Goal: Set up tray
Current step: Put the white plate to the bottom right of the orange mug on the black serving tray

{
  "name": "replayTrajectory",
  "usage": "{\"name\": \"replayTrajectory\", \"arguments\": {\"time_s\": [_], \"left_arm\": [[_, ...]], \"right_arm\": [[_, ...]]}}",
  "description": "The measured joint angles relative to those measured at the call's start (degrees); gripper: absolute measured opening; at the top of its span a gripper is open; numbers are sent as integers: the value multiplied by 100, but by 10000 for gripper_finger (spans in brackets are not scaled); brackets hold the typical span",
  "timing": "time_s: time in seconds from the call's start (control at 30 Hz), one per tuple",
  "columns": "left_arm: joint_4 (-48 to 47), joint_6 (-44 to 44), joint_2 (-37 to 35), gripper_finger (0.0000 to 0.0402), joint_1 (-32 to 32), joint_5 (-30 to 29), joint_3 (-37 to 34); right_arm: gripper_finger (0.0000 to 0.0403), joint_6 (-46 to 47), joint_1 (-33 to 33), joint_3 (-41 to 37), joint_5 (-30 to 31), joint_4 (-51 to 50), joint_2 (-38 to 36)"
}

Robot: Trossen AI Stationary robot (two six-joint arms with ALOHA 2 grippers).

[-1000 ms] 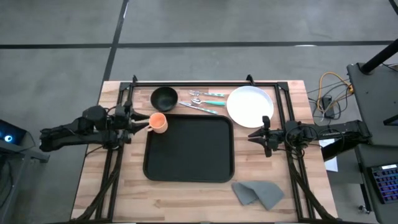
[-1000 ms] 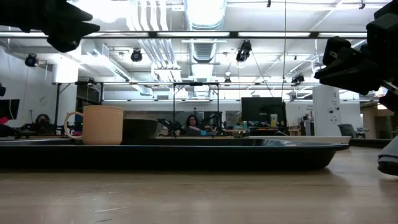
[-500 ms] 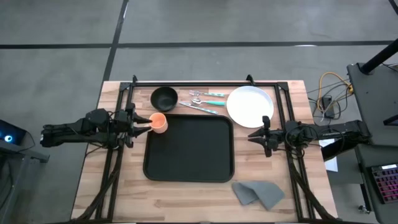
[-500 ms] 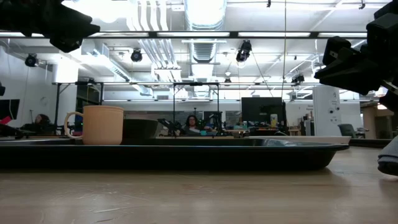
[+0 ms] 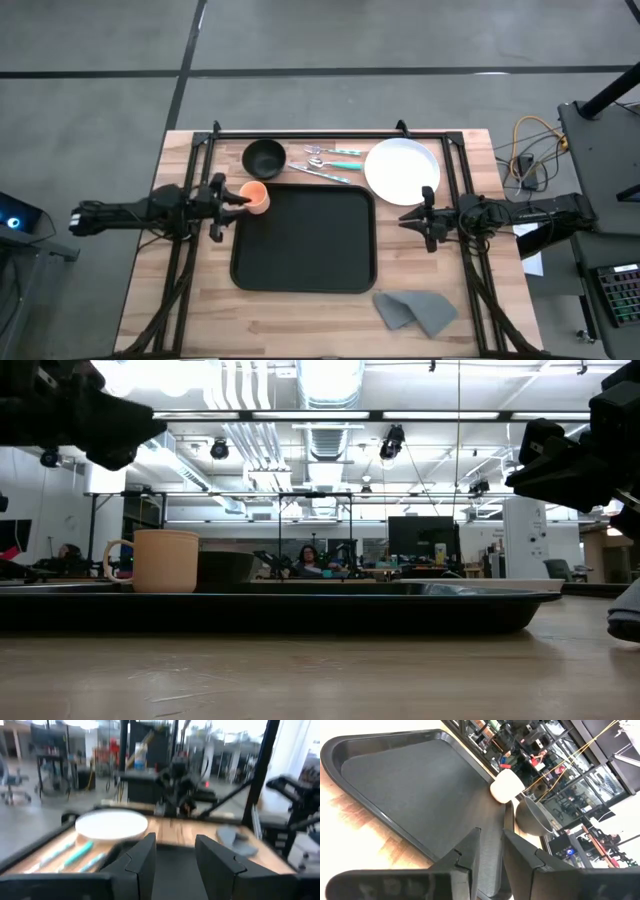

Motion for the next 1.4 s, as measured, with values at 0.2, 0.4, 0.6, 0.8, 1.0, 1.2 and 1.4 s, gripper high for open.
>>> {"name": "replayTrajectory", "arguments": {"time_s": [0.2, 0.4, 0.6, 0.8, 1.0, 1.2, 1.4], "left_arm": [[767, 43, -306, 118, 0, 0, -471], [490, 68, -414, 118, 0, 0, -557], [301, 418, -423, 118, 2, -1, -565], [-95, 461, -419, 118, 2, 2, -545], [-244, 138, -368, 118, 3, 17, -550], [-238, 100, -254, 118, 7, 22, -558], [-239, 98, -66, 118, 7, 20, -561]], "right_arm": [[68, 0, -2, -1, 2, 0, -1], [68, 0, -2, 0, 2, 0, -1], [68, 0, -1, -1, 2, 0, 2], [68, 0, -1, 1, 1, 0, 2], [68, 0, -2, 1, -1, 2, 1], [68, 0, 1, 0, 0, 0, 2], [68, -807, -2, -1, 2, 19, 0]]}}
